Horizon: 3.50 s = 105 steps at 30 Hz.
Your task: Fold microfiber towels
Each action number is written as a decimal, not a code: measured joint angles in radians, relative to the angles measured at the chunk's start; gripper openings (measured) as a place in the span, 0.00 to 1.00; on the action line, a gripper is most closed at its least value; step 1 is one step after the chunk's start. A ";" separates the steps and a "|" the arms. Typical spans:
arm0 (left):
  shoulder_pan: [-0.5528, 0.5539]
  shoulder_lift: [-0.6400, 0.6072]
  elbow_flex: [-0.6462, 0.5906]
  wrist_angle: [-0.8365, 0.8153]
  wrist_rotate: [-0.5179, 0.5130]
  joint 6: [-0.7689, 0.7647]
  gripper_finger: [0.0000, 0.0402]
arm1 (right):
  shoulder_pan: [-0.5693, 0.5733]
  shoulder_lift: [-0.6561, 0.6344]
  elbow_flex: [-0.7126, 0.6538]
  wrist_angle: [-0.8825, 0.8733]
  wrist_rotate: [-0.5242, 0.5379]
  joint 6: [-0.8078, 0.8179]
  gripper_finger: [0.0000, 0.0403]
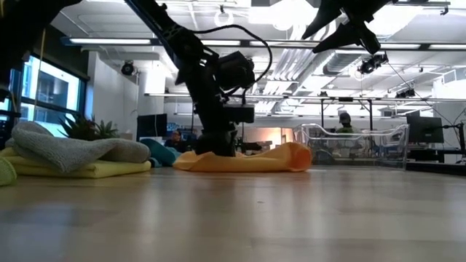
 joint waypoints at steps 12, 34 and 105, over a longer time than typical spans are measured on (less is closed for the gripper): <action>-0.244 -0.093 -0.002 -0.046 0.070 -0.391 0.00 | 0.000 0.000 0.000 -0.002 0.000 -0.008 0.41; -0.687 -0.267 -0.066 -0.060 -0.042 -0.811 0.00 | 0.166 0.142 0.001 -0.077 -0.277 0.096 0.41; -0.409 -0.709 -0.066 -0.293 -0.060 -0.872 0.00 | 0.227 0.486 0.083 -0.771 0.037 0.445 0.59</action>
